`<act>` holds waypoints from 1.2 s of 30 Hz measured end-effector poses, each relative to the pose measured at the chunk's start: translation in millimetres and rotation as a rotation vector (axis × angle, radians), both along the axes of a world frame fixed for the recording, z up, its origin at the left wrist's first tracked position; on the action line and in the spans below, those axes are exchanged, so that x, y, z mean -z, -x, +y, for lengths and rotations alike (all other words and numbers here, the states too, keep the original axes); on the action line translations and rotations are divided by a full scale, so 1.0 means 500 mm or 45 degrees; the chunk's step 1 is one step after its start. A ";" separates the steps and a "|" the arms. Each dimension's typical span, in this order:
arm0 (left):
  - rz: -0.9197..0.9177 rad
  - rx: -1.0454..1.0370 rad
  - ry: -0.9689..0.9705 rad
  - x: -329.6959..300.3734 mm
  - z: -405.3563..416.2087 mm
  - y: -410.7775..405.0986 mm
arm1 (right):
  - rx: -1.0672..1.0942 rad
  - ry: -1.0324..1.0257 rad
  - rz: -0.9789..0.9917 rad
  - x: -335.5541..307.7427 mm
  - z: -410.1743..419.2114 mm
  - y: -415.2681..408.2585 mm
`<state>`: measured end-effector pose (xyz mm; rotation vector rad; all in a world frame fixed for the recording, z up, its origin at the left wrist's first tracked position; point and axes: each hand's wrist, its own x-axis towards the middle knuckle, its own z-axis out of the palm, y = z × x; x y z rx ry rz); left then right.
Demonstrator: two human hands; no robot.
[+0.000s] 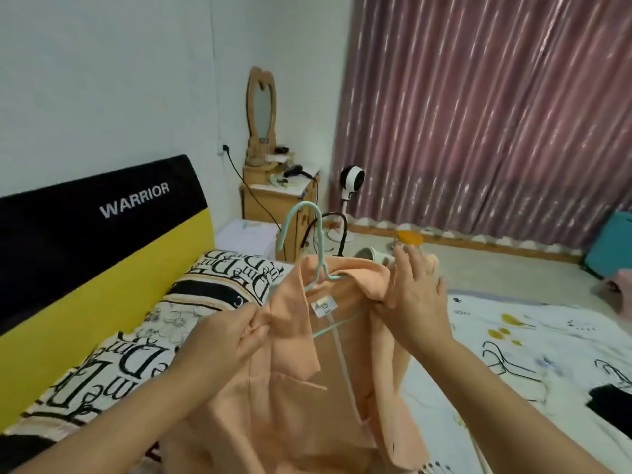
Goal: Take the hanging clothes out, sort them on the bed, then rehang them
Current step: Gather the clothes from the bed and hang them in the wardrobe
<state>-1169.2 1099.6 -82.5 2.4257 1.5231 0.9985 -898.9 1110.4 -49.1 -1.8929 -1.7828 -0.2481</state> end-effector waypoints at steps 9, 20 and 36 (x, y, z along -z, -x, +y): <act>0.137 -0.113 -0.138 -0.152 -0.291 -0.017 | -0.351 0.250 -0.262 -0.150 -0.196 -0.065; 0.354 -0.554 0.221 -0.250 -0.687 0.039 | -0.681 0.080 -0.144 -0.198 -0.524 0.029; -1.021 -0.840 -0.270 -0.377 -1.189 -0.009 | -1.276 0.034 -0.184 -0.254 -0.976 0.260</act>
